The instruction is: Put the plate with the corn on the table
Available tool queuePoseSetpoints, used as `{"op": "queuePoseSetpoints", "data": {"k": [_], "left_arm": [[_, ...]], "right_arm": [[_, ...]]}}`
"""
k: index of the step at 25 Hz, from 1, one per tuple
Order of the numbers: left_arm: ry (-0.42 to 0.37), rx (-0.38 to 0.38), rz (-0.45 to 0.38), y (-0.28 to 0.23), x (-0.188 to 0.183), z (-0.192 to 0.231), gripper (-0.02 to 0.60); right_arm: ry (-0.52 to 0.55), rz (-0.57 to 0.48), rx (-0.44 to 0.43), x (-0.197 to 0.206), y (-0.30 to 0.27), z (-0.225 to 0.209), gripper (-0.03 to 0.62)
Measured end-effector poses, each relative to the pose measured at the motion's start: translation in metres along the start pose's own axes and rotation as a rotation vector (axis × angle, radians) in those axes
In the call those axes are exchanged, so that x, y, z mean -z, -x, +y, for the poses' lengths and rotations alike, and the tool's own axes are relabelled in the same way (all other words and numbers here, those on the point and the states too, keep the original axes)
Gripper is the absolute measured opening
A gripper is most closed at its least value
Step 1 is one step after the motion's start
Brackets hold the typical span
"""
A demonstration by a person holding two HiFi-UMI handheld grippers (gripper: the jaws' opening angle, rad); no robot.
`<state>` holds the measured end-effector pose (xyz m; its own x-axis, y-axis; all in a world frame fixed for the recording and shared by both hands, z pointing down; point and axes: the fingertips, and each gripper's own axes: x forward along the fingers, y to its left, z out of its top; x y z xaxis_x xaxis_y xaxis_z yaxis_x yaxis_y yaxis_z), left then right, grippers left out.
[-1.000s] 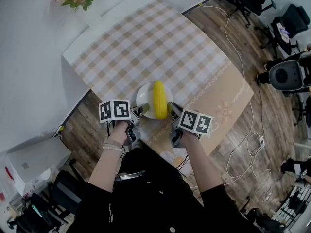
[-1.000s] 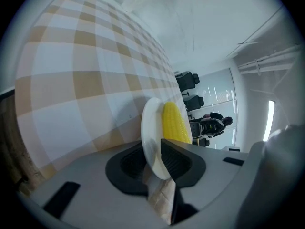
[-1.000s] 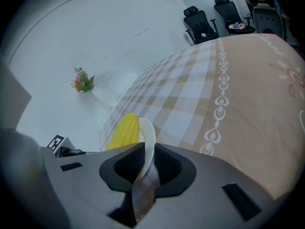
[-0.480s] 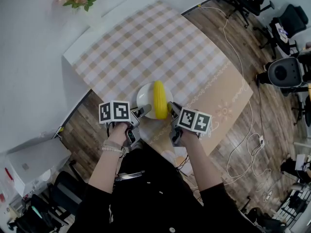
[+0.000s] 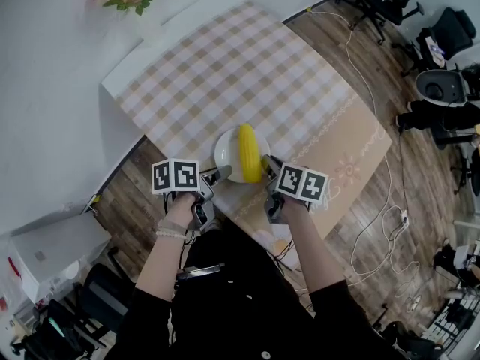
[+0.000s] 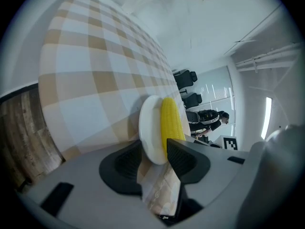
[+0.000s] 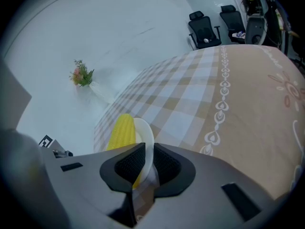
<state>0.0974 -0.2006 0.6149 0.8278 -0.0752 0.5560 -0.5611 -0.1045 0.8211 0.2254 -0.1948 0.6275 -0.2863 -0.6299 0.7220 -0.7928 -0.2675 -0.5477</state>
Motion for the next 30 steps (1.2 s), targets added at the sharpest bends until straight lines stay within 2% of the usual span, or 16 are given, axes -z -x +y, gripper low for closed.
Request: {"op": "queuePoseSetpoints", "data": {"k": [6,10,13,16,22,30], "left_arm": [[-0.053,-0.059,-0.026,0.013,0.01,0.008,0.157],[-0.104,-0.084,-0.077,0.015,-0.003,0.0,0.085],[-0.15,-0.069,-0.116,0.034,0.0,0.001,0.039],[-0.193,-0.049,-0.158,0.046,0.0,-0.007,0.027],[-0.291,-0.011,-0.245,0.048,-0.022,-0.042,0.017],[-0.507,0.01,-0.291,0.084,-0.008,-0.078,0.014]], "right_arm": [[0.029,-0.002,0.012,0.004,0.007,-0.006,0.087],[0.059,-0.017,0.028,-0.011,0.009,-0.013,0.091],[0.034,-0.063,0.019,-0.009,0.016,-0.006,0.092],[0.027,-0.105,0.019,-0.009,0.026,0.002,0.091],[0.147,-0.203,0.039,-0.038,0.054,0.008,0.055],[0.26,-0.317,0.04,-0.025,0.101,0.041,0.047]]}}
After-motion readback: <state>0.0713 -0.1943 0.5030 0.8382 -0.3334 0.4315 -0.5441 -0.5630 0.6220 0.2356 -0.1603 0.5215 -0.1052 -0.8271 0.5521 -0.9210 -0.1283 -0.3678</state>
